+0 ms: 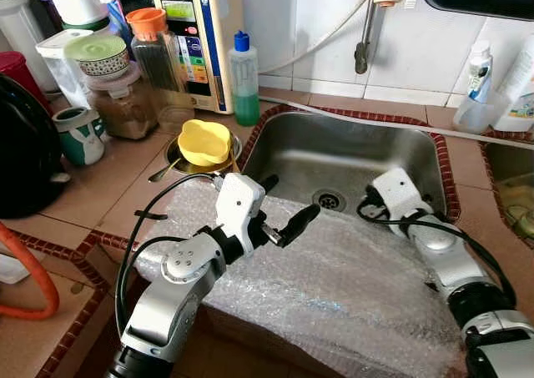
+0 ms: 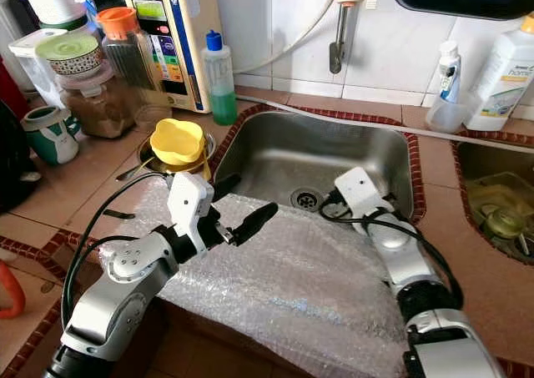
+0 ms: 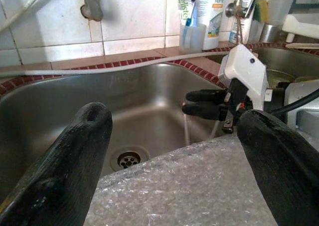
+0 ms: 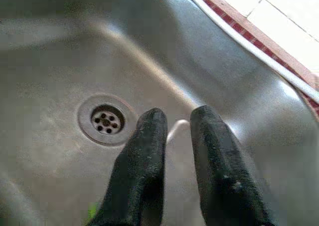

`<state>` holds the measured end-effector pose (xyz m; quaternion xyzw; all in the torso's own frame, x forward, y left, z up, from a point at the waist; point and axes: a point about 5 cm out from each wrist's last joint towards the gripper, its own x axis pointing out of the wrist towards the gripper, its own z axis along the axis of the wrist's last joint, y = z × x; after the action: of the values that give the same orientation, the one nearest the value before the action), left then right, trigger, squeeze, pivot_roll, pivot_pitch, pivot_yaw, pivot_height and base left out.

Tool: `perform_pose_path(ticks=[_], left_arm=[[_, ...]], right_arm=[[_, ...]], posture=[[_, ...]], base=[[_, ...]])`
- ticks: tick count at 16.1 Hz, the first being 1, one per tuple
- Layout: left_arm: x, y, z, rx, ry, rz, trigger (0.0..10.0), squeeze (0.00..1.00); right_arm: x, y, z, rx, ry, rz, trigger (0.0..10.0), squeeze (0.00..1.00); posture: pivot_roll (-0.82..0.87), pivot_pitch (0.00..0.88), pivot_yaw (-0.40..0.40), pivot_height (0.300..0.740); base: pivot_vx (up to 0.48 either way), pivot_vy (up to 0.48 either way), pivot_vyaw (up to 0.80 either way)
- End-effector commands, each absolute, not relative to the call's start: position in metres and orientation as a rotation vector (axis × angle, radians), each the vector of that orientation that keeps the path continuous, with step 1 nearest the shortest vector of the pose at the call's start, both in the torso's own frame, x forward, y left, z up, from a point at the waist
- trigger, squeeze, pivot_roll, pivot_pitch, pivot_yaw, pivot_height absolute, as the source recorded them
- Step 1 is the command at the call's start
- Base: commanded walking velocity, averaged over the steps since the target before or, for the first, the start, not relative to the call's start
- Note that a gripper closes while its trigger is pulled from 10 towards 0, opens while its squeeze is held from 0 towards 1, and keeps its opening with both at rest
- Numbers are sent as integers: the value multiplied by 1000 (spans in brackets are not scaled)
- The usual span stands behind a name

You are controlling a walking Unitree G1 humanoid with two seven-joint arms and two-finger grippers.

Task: Kitchen organization

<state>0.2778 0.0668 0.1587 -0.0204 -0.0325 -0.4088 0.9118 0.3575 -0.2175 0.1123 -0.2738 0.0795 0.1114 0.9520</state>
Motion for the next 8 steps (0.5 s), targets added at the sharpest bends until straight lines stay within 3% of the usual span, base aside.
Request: perform_pose_path(ticks=[1,8], left_arm=[[279,67,160,-22,-69,-850,10000,1000],[291,75,164,24,-106,-741,10000,1000]], right_arm=[[360,-218,116,-575,156,218,10000,1000],[367,-202,143,-505,1,212,10000,1000]], posture=[[-194,71,111,740],[-198,71,114,740]], base=[[0,0,0],[0,0,0]])
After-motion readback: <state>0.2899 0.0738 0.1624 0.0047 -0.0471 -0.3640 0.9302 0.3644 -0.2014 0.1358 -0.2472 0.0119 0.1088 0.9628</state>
